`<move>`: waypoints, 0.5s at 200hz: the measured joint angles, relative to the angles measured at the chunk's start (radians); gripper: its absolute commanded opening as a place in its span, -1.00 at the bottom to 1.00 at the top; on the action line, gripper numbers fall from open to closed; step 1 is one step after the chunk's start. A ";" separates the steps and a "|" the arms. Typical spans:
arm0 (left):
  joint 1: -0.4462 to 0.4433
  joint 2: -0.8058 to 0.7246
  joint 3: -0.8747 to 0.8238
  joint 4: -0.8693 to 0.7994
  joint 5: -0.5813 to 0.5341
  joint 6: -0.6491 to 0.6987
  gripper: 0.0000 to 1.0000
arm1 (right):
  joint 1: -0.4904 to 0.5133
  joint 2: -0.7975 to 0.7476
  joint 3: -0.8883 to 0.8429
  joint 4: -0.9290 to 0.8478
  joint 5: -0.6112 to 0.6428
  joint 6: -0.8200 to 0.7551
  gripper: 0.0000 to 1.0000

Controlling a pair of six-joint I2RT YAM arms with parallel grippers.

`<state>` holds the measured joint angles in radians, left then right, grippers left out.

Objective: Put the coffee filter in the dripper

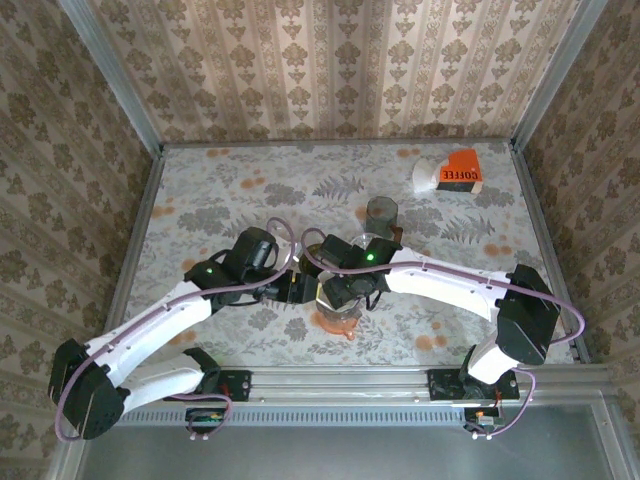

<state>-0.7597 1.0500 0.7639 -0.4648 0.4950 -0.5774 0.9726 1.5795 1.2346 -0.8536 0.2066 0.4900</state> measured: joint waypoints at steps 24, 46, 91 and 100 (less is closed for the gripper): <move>0.000 0.000 0.000 -0.001 -0.006 -0.010 0.32 | 0.000 0.000 -0.002 0.002 0.000 0.004 0.53; 0.000 -0.002 0.000 0.000 -0.014 -0.019 0.42 | 0.000 0.000 -0.002 0.003 0.000 0.005 0.53; 0.000 -0.018 0.000 0.024 -0.029 -0.032 0.25 | 0.000 0.000 -0.005 0.010 -0.001 0.007 0.53; 0.000 -0.017 0.000 0.027 -0.031 -0.032 0.22 | 0.000 0.000 -0.006 0.014 -0.001 0.008 0.53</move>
<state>-0.7597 1.0332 0.7639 -0.4374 0.4644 -0.6098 0.9726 1.5795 1.2285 -0.8394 0.2058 0.4976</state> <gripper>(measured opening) 0.628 0.766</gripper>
